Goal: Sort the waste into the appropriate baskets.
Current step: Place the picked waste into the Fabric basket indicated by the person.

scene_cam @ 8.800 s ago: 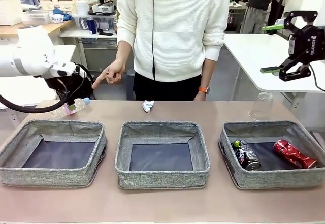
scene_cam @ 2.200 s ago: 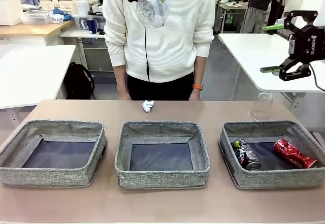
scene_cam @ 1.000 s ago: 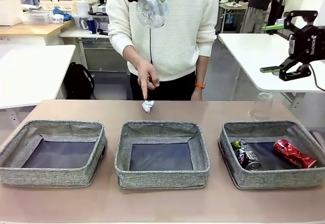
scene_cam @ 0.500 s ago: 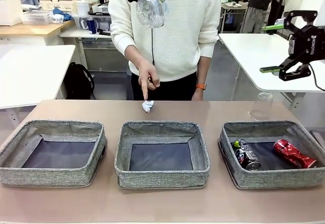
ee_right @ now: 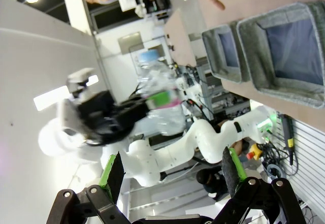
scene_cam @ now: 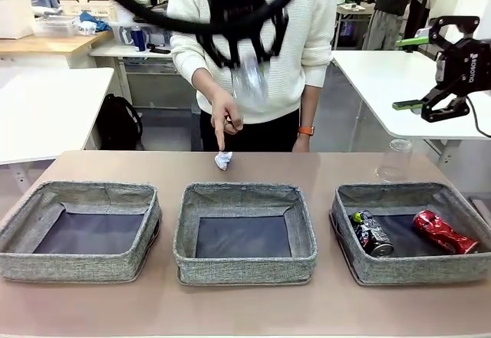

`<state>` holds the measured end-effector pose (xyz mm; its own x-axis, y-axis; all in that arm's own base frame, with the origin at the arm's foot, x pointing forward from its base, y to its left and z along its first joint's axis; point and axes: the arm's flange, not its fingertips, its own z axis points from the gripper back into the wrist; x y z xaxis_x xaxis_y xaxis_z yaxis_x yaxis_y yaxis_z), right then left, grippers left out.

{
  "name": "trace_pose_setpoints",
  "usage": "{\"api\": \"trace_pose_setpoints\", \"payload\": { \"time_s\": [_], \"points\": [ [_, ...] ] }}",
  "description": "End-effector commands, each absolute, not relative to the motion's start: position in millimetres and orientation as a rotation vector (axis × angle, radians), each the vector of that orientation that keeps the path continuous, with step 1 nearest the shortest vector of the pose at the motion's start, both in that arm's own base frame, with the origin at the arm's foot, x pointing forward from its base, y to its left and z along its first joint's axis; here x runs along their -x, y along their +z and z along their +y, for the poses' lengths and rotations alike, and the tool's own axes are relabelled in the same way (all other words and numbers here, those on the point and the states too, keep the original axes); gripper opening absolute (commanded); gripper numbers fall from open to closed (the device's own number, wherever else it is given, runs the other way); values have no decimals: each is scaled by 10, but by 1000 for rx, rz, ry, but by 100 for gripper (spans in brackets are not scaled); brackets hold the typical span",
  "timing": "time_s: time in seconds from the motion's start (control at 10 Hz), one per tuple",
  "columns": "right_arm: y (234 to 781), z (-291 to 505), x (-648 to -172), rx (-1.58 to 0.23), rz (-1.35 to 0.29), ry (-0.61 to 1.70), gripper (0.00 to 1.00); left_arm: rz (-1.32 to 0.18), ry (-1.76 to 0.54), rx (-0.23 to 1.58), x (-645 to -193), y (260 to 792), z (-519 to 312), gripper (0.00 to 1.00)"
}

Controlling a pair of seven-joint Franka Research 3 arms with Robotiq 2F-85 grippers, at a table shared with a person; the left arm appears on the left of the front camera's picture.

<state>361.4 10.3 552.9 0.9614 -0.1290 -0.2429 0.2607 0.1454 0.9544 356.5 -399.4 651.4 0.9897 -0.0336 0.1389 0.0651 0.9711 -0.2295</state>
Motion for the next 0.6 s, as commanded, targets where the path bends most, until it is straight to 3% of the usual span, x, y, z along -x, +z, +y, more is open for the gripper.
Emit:
{"api": "trace_pose_setpoints", "payload": {
  "time_s": [0.0, 0.3, 0.5],
  "points": [
    [5578, 119, -3625, -1411, 121, -289, 100, -260, 112, 147, -3247, 5885, -4022, 23],
    [5578, 119, -3625, -1411, 121, -289, 100, -256, 67, 104, -3433, 5140, -4127, 23],
    [5578, 119, -3625, -1411, 121, -289, 100, -263, 96, 68, -3527, 4975, -4119, 23]
  ]
}}
